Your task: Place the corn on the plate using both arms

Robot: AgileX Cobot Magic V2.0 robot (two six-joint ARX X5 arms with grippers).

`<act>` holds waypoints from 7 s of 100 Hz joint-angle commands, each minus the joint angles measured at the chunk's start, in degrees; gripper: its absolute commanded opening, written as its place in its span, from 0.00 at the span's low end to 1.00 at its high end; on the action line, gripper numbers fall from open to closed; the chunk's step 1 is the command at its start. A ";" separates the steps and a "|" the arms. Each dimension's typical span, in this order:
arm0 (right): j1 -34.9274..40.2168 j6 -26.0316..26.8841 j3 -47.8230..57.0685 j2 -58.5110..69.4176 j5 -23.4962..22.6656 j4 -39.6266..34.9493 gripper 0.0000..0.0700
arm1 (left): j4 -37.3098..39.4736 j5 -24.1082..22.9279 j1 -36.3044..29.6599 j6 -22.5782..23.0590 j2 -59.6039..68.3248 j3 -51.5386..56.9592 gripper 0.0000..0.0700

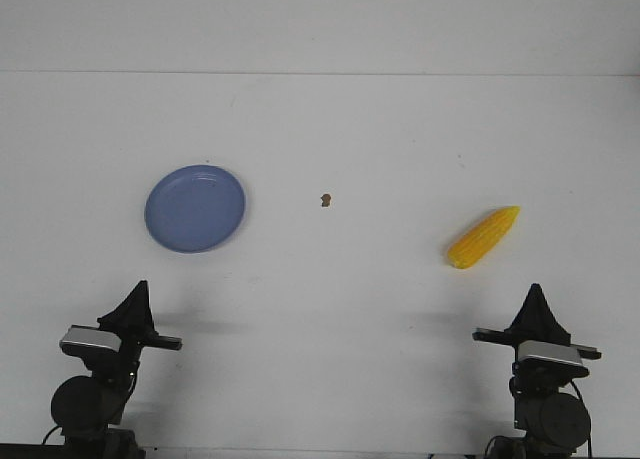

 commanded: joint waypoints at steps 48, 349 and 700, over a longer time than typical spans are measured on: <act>-0.02 0.39 -0.11 0.00 0.00 0.76 0.02 | 0.61 -0.13 0.00 0.24 -0.07 -1.14 0.02; 0.04 1.90 50.29 40.81 -0.57 -47.52 0.71 | -38.12 0.07 8.33 -8.68 84.61 66.84 0.77; 0.04 1.90 50.29 40.85 -0.57 -47.95 0.71 | -26.80 21.29 -18.18 -19.15 83.38 47.65 0.10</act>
